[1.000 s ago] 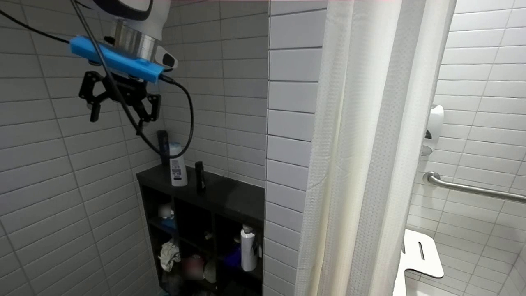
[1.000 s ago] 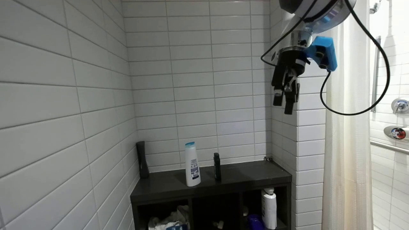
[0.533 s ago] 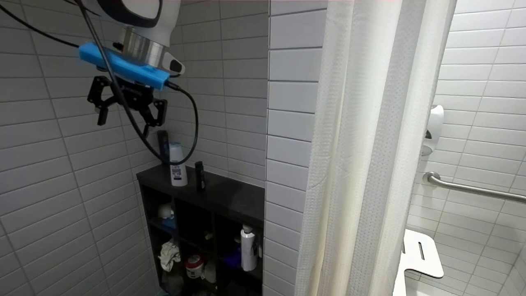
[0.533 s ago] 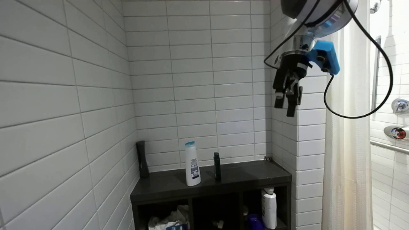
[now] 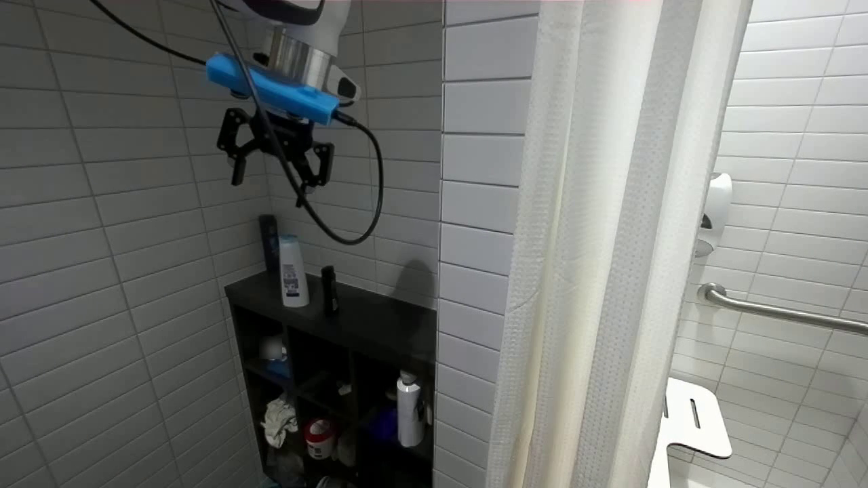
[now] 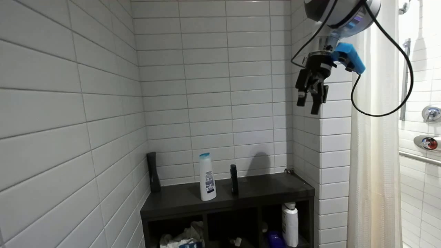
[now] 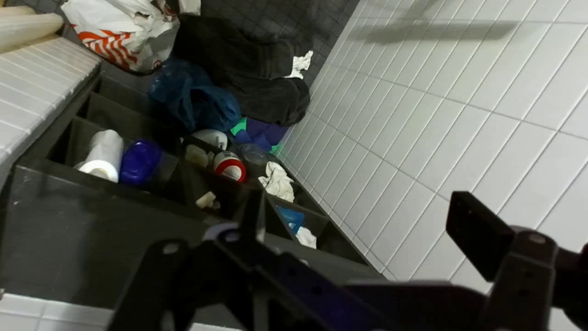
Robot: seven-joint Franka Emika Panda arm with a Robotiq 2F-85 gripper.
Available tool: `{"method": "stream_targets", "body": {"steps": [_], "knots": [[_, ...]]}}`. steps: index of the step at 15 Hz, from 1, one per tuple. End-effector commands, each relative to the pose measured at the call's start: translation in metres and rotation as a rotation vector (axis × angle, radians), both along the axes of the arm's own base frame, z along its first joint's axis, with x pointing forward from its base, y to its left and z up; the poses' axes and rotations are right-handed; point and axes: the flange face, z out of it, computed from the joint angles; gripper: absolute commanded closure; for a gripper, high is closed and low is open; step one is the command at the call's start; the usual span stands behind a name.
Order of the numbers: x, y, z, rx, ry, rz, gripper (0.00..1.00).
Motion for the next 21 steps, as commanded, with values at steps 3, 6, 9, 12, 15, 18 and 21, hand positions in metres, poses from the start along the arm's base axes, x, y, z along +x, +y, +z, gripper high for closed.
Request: {"method": "stream_targets", "body": {"steps": [3, 6, 9, 12, 15, 18, 21], "knots": [[0.036, -0.027, 0.036, -0.074, -0.02, -0.001, 0.0], [0.052, -0.03, 0.043, -0.092, -0.02, 0.017, 0.0], [0.063, -0.043, 0.036, -0.076, -0.015, 0.066, 0.0], [0.076, -0.053, 0.02, -0.06, 0.004, 0.127, 0.0], [0.082, -0.068, -0.004, -0.044, 0.022, 0.184, 0.0], [0.082, -0.084, -0.022, -0.036, 0.021, 0.25, 0.0], [0.073, -0.095, -0.026, -0.068, -0.015, 0.341, 0.0]]}}
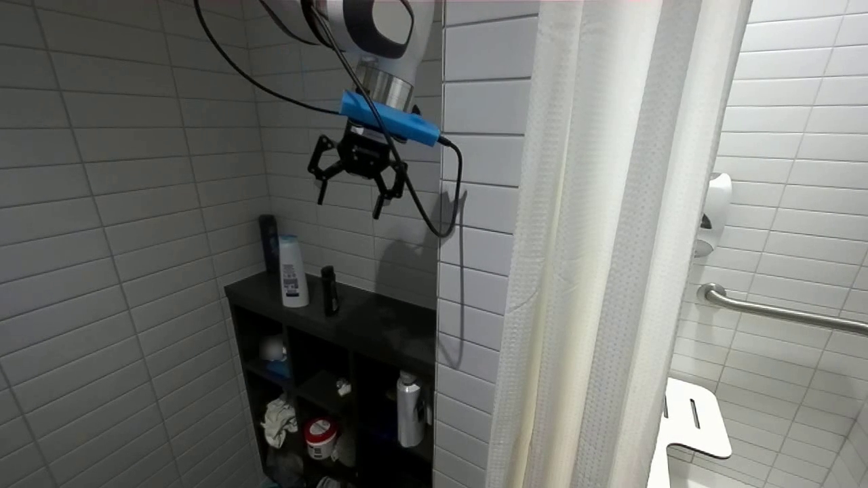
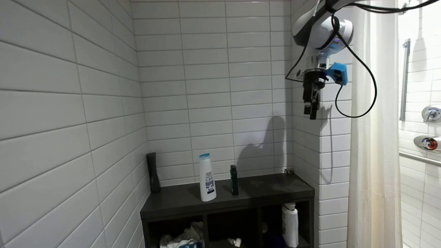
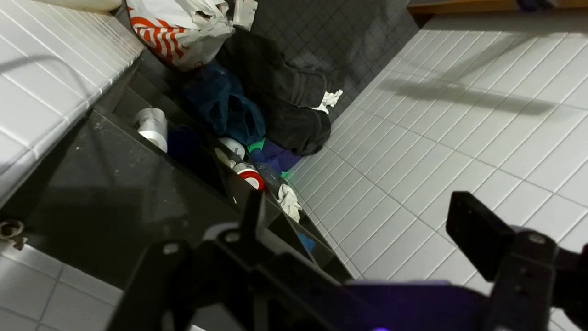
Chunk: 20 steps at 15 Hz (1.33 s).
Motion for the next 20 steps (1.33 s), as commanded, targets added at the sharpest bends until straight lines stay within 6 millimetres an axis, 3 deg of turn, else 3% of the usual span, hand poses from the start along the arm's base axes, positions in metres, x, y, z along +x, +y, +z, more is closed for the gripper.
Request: {"method": "stream_targets", "body": {"steps": [1, 4, 7, 11, 13, 17, 20], "knots": [[-0.007, 0.003, 0.012, -0.037, -0.053, 0.132, 0.0], [-0.026, 0.025, 0.025, -0.092, -0.088, 0.291, 0.0], [-0.037, 0.07, 0.035, -0.127, -0.118, 0.445, 0.0], [-0.035, 0.138, 0.053, -0.102, -0.167, 0.643, 0.0], [-0.027, 0.161, 0.056, -0.071, -0.179, 0.698, 0.0], [-0.01, 0.185, 0.057, 0.029, -0.201, 0.799, 0.0], [-0.005, 0.171, 0.054, 0.063, -0.173, 0.812, 0.0]]}}
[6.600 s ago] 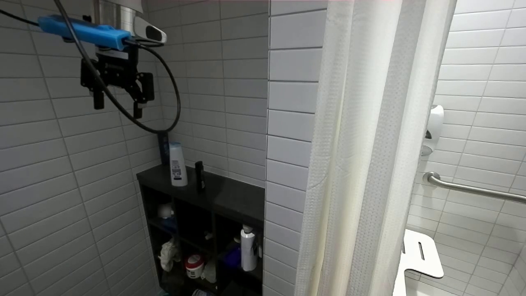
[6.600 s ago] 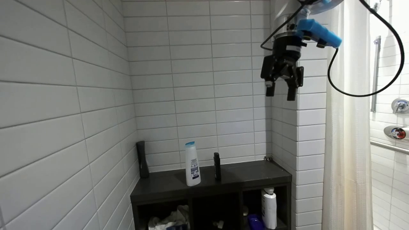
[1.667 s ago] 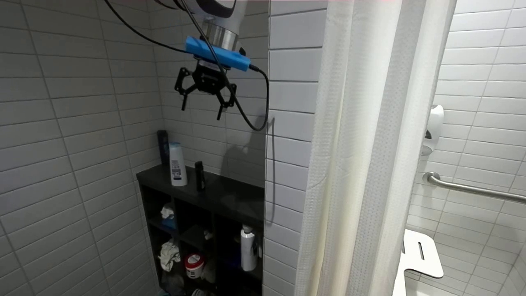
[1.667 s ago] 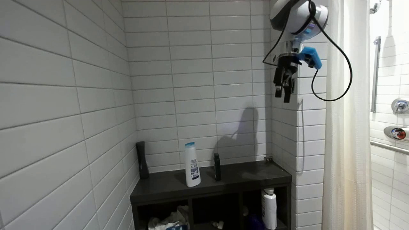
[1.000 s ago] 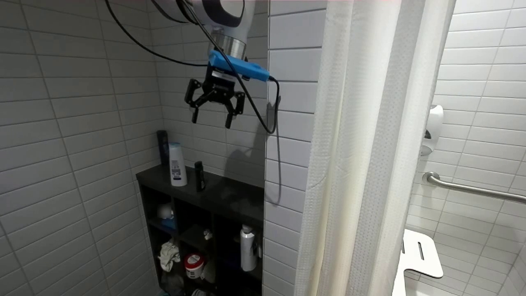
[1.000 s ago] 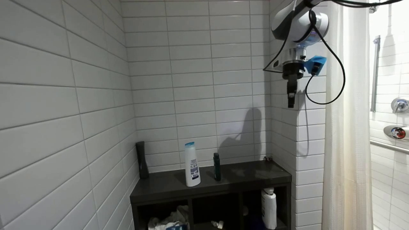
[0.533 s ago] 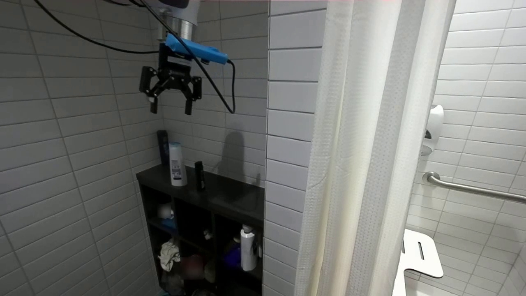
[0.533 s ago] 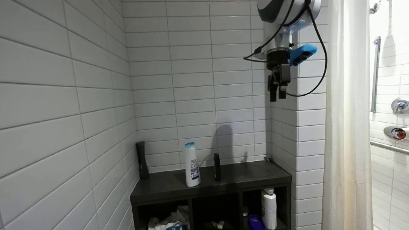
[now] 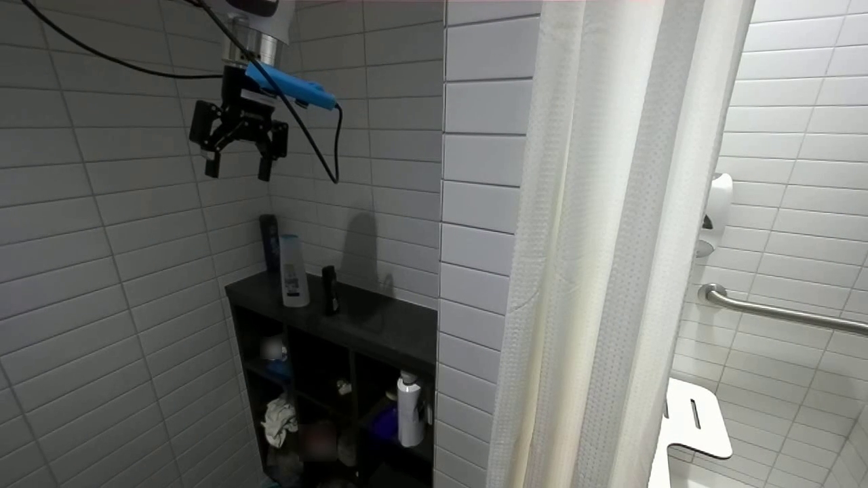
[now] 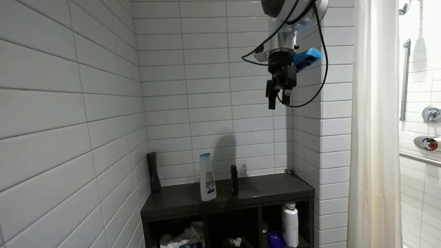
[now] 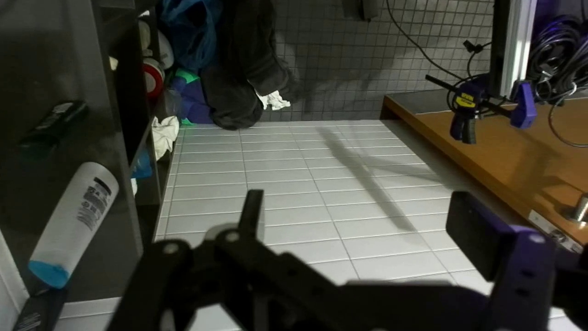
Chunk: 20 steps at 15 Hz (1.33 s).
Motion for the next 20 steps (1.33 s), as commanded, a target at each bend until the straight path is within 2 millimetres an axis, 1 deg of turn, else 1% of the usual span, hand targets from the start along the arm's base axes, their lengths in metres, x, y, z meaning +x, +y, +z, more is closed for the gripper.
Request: {"method": "stream_targets", "body": {"steps": [1, 2, 4, 11, 15, 20], "knots": [[0.014, -0.017, 0.003, 0.016, 0.046, 0.028, 0.0], [0.005, -0.007, -0.001, 0.006, 0.025, 0.013, 0.0], [0.007, -0.01, -0.004, 0.007, 0.033, 0.01, 0.0], [0.007, -0.006, -0.004, 0.006, 0.034, 0.017, 0.0], [0.037, -0.013, -0.011, 0.0, 0.004, 0.05, 0.0], [0.071, -0.015, -0.01, -0.049, -0.031, 0.129, 0.0]]}}
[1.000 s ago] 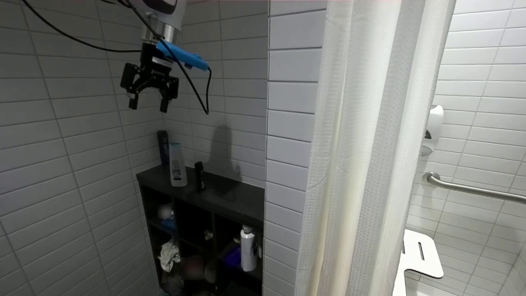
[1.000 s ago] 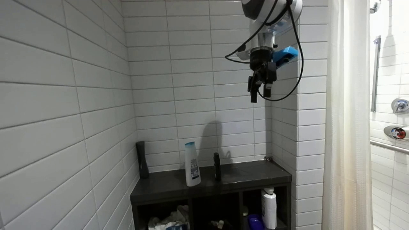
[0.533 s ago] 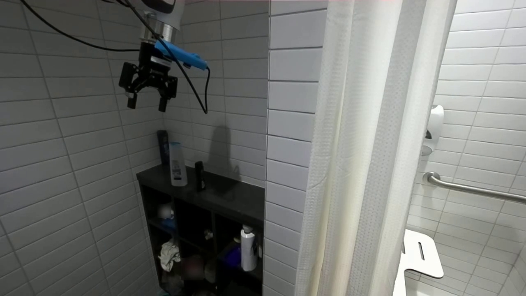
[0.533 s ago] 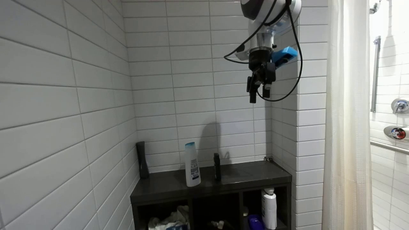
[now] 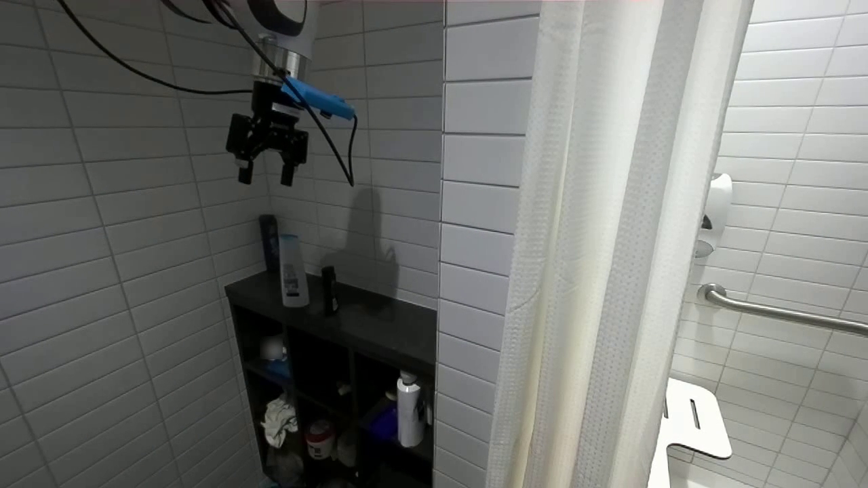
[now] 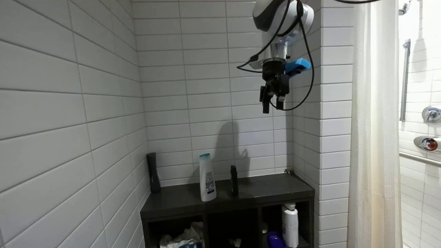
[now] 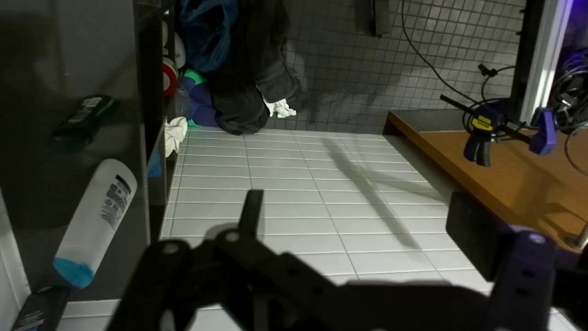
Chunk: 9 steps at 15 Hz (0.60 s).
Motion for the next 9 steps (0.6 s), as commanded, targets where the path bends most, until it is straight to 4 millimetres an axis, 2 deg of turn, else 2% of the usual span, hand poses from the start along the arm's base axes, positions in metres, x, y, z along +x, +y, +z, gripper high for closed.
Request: {"method": "stream_targets", "body": {"steps": [1, 5, 9], "knots": [[0.029, -0.001, 0.005, -0.042, -0.028, 0.069, 0.0], [0.049, 0.006, 0.008, -0.09, -0.065, 0.203, 0.0], [0.06, 0.011, 0.01, -0.134, -0.1, 0.379, 0.0]]}}
